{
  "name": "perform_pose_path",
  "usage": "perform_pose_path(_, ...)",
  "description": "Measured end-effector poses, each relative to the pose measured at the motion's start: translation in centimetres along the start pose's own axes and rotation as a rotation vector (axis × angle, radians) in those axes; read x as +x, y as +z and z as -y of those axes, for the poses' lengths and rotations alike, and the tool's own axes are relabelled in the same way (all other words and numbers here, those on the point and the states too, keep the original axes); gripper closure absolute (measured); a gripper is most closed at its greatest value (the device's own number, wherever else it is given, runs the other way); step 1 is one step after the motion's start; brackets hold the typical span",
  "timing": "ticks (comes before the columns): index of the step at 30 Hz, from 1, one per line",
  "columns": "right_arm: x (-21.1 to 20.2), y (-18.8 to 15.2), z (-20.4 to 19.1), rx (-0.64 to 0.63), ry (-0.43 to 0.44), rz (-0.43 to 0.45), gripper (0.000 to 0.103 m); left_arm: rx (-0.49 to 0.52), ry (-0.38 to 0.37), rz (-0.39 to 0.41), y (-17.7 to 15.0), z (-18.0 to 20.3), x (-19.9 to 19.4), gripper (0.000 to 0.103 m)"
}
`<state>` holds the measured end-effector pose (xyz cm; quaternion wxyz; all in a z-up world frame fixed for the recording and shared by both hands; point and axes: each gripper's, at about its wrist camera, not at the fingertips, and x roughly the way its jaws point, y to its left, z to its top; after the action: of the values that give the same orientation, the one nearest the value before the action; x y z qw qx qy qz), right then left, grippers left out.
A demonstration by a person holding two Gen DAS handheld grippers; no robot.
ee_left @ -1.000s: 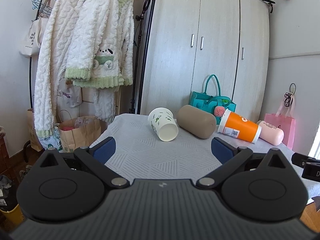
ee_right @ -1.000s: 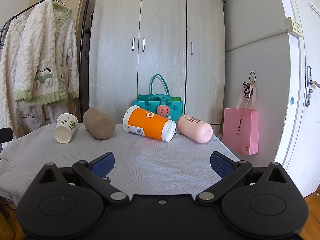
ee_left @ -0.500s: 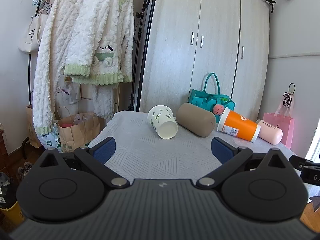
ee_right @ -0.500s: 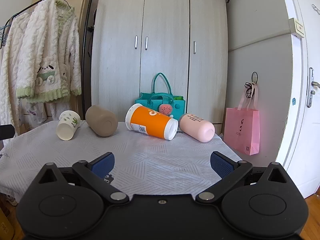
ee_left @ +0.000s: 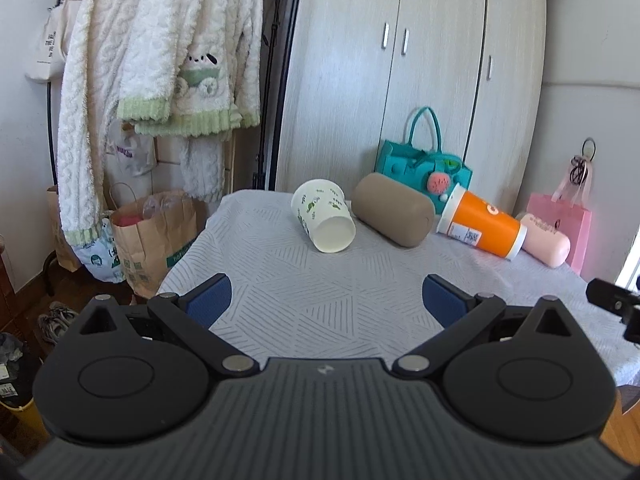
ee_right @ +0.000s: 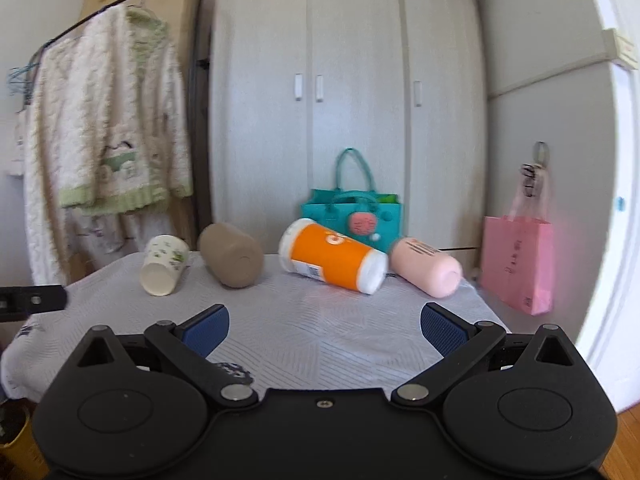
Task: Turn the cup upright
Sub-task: 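Move the right gripper to the lying orange cup and close around it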
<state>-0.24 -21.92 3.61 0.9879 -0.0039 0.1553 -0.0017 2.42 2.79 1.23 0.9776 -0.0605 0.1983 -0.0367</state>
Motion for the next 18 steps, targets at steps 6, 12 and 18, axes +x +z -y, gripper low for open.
perform_pose_path(6,2.3,4.0,1.4,-0.125,0.263,-0.142,0.000,0.021,-0.051,-0.066,2.3,1.3,2.3,0.000)
perform_pose_path(12,5.7,6.8,1.8,-0.260,0.379,-0.291,0.000,0.022,-0.129,-0.119,4.2,3.4,5.5,0.000)
perform_pose_path(18,10.2,8.1,2.6,-0.385,0.382,-0.374,0.000,-0.076,-0.220,-0.230,5.6,4.4,9.7,0.000)
